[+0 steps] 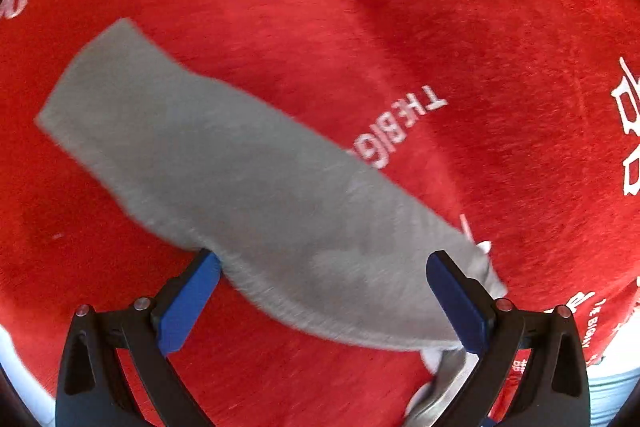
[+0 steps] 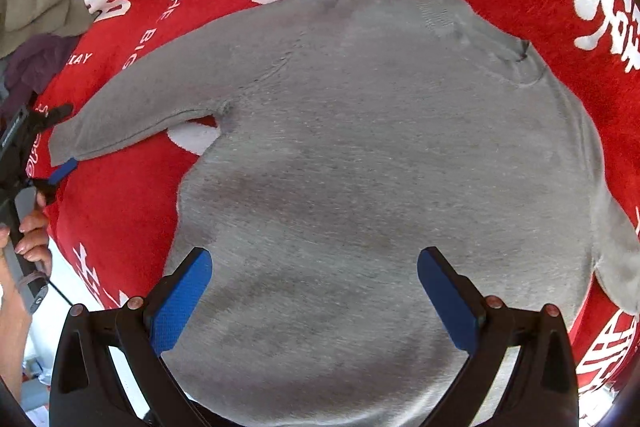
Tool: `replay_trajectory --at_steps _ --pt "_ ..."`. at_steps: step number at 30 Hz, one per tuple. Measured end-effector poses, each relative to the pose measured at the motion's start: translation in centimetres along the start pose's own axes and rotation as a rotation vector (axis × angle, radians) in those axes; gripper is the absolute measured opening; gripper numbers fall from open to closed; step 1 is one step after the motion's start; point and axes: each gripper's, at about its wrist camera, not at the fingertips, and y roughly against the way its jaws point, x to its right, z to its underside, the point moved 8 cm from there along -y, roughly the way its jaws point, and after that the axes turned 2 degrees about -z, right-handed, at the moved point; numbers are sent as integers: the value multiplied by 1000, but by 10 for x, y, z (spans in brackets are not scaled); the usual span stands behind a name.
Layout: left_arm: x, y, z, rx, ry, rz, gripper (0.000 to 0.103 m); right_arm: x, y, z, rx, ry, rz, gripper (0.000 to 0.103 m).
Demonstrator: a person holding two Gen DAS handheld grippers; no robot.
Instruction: Fold small clothes
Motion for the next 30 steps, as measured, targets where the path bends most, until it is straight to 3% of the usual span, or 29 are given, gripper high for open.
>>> replay_trajectory --at_steps 3,5,7,8,9,10,11,16,21,26,30 --pt "11 -12 -7 10 23 24 103 -6 0 -3 4 -3 -2 103" --pt "15 -19 -12 32 13 -37 103 -10 2 -5 11 0 -7 103" --pt "20 -22 -11 34 -9 -108 97 -12 3 -5 13 -1 -11 103" --pt "22 -22 -11 46 -38 -178 79 -13 4 -5 16 -4 -16 103" --pt "24 -22 -10 50 -71 -222 46 -13 6 -5 20 -8 -21 103" --pt "26 -24 -9 43 -111 -259 26 -12 8 -4 23 -13 -28 103" --pt "28 -26 -7 28 -142 -274 14 -11 10 -2 28 -23 -37 103" --pt "66 -3 -2 79 -259 -245 14 9 21 7 54 -77 -67 103" --pt "174 19 32 120 -485 -113 14 48 35 12 100 -153 -71 103" --pt "293 6 111 69 -697 42 14 113 58 20 152 -249 -46 103" --pt "360 -35 197 0 -861 88 14 170 71 32 185 -325 -14 103"
